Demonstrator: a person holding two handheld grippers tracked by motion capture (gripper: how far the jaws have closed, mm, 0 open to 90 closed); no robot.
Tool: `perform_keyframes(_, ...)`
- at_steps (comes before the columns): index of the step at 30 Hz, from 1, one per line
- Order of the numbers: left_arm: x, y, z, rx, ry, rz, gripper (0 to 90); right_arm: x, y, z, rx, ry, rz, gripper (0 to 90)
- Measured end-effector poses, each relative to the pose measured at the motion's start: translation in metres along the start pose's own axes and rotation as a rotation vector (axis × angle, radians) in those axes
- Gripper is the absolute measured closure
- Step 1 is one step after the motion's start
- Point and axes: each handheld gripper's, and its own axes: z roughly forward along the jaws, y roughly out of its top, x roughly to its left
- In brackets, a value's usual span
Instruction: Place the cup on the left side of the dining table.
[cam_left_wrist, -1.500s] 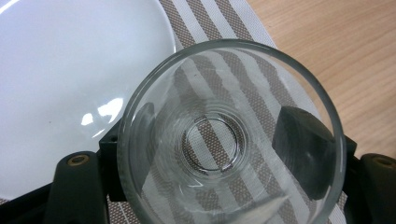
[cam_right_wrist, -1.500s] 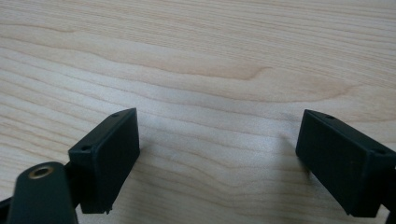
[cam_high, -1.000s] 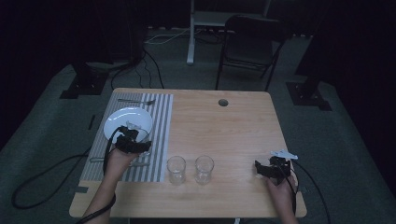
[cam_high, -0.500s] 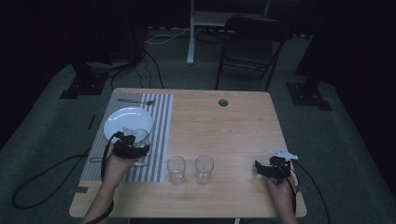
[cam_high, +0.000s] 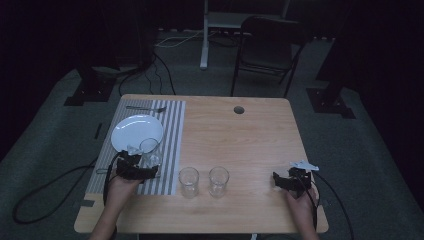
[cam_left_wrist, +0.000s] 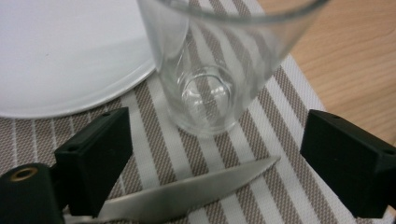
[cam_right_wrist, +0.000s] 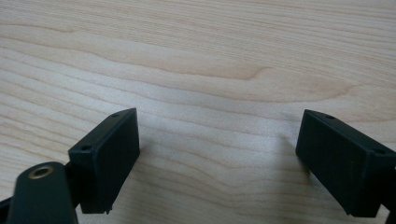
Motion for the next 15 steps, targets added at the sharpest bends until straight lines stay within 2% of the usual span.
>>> perform_keyframes(2, 0.0, -0.002, -0.002, -0.005, 0.015, 0.007, 7.8, 0.0, 0.0, 0.0, 0.0, 0.0, 0.0, 13.1)
perform_keyframes(3, 0.001, -0.009, -0.006, -0.02, 0.053, 0.031, 7.8, 0.0, 0.0, 0.0, 0.0, 0.0, 0.0, 13.1)
perform_keyframes(4, 0.002, -0.012, -0.008, -0.016, 0.066, 0.033, 7.8, 0.0, 0.0, 0.0, 0.0, 0.0, 0.001, 13.1)
perform_keyframes(7, 0.006, -0.022, -0.012, -0.013, 0.067, 0.008, 7.8, 0.0, 0.0, 0.0, -0.001, 0.0, 0.001, 13.1)
perform_keyframes(9, 0.006, -0.025, -0.014, -0.026, 0.073, 0.012, 7.9, 0.0, 0.0, 0.0, -0.001, 0.0, 0.002, 13.1)
perform_keyframes(11, 0.006, -0.035, -0.016, -0.036, 0.097, 0.0, 7.9, 0.0, 0.0, 0.0, -0.001, 0.0, 0.001, 13.1)
perform_keyframes(15, 0.01, -0.047, -0.018, -0.045, 0.082, -0.025, 7.9, 0.0, 0.0, 0.0, -0.001, 0.0, 0.001, 13.1)
